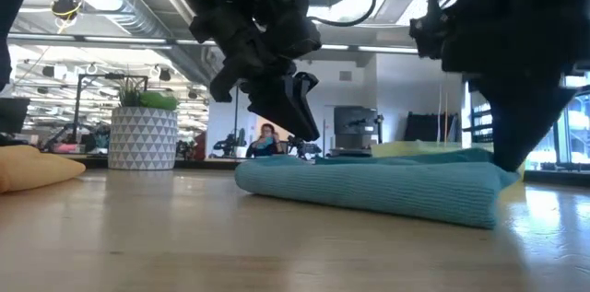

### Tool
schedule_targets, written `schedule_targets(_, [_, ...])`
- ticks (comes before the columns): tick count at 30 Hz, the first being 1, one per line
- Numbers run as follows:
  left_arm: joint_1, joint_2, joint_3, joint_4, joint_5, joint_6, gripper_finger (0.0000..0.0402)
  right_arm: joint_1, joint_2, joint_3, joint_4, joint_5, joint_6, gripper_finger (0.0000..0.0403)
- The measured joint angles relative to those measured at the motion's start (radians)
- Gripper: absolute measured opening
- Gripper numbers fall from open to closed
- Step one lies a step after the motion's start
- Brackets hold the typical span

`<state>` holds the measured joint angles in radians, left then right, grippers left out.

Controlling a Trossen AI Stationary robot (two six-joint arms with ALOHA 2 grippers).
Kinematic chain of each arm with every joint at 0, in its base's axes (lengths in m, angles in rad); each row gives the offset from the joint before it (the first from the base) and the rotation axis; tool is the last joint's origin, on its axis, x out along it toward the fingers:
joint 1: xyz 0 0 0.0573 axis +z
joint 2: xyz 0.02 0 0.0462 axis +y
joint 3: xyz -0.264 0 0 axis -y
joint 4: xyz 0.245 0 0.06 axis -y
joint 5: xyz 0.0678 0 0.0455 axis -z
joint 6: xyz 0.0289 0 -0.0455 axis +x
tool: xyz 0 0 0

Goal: Fold microfiber towels
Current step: Fold the right blue microfiber towel, then put the folded blue microfiber towel into the bin

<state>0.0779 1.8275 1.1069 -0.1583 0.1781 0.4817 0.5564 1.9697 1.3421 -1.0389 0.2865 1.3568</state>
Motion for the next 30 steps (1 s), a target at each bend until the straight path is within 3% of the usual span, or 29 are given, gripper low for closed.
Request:
schedule_targets(9, [-0.006,0.0,0.0,0.036,-0.031,0.046,0.0064,-0.015,0.0,-0.027,-0.003,0.004,0.062,0.0099])
schedule_targets(16, [-0.006,-0.027,-0.001,0.038,-0.123,0.075,0.0097,-0.018,0.0,-0.027,-0.044,-0.012,0.109,0.0176])
schedule_targets(21, [-0.003,-0.094,-0.001,0.021,-0.16,0.026,0.0115,-0.018,0.0,0.016,-0.128,-0.034,0.109,0.0198])
schedule_targets(26, [-0.001,-0.234,0.0,-0.188,-0.281,-0.126,0.0116,-0.018,-0.003,0.129,-0.237,-0.001,0.108,0.02])
schedule_targets(30, [0.001,-0.372,0.0,-0.376,-0.247,-0.292,0.0113,-0.025,-0.029,0.189,-0.222,0.018,0.148,0.02])
